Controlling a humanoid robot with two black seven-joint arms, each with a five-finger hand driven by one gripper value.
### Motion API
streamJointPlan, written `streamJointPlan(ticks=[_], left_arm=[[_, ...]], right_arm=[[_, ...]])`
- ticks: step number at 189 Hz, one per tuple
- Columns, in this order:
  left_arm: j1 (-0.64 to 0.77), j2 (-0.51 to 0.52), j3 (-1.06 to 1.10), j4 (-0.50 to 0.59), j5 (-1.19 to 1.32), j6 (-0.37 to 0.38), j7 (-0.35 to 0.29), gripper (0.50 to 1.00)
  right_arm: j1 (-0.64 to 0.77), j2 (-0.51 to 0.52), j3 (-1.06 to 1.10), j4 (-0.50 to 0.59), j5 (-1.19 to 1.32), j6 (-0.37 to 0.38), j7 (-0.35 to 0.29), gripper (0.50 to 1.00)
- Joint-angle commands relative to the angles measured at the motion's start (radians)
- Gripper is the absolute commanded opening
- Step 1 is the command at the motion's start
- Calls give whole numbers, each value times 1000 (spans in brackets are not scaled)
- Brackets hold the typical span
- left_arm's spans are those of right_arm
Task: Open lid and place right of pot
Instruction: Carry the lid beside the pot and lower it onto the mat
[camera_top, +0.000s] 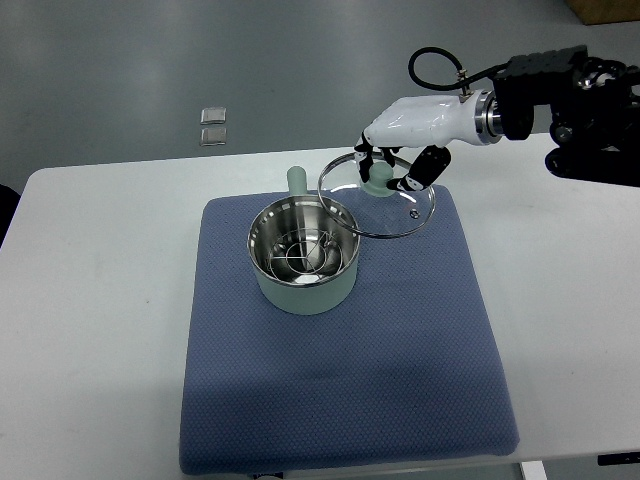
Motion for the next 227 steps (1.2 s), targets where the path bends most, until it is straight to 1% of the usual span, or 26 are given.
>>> streamJointPlan(ticks=[1,8,9,11,48,60,61,79,89,90,96,106,108,122,123,130,150,197,226,227], left_arm=[[0,0,0,0,0,0,0,1000],[0,0,0,0,0,0,0,1000],[0,0,0,0,0,0,-1,1000],[0,0,0,0,0,0,0,1000],[0,0,0,0,0,0,0,1000],[0,0,0,0,0,0,-1,1000],[0,0,0,0,0,0,-1,1000],[0,0,0,0,0,0,0,1000],[0,0,0,0,0,0,0,1000],[-1,0,0,0,0,0,-1,1000],[0,0,0,0,0,0,-1,1000],[0,0,0,0,0,0,-1,1000],[-1,0,0,0,0,0,-1,1000],[-1,0,0,0,0,0,0,1000],[0,0,0,0,0,0,0,1000],[0,0,0,0,0,0,-1,1000],[0,0,0,0,0,0,-1,1000],[0,0,0,0,0,0,0,1000],[0,0,0,0,0,0,-1,1000],[0,0,0,0,0,0,0,1000]], right_arm=[[-10,-42,-10,15,-20,-5,3,500],[-10,-42,-10,15,-20,-5,3,500],[-22,-60,-13,18,-23,-7,4,500],[-27,-65,-13,18,-24,-8,6,500],[-108,-109,-13,19,-73,-47,7,500],[-113,-109,-13,19,-75,-50,7,500],[-134,-111,-13,19,-79,-63,7,500],[-180,-113,-11,19,-81,-86,7,500],[-180,-113,-11,19,-81,-86,7,500],[-206,-110,-7,18,-82,-99,7,500],[-223,-106,-1,18,-84,-105,6,500],[-223,-106,-1,18,-84,-105,6,500],[-257,-100,6,18,-96,-119,3,500],[-266,-97,6,18,-99,-126,3,500],[-286,-88,7,16,-102,-143,0,500],[-302,-77,13,12,-102,-151,-2,500],[-329,-54,35,2,-104,-155,-3,500],[-358,-37,50,-14,-102,-162,-5,500],[-397,-27,102,-22,-99,-160,-7,500],[-397,-28,102,-22,-99,-160,-5,506]])
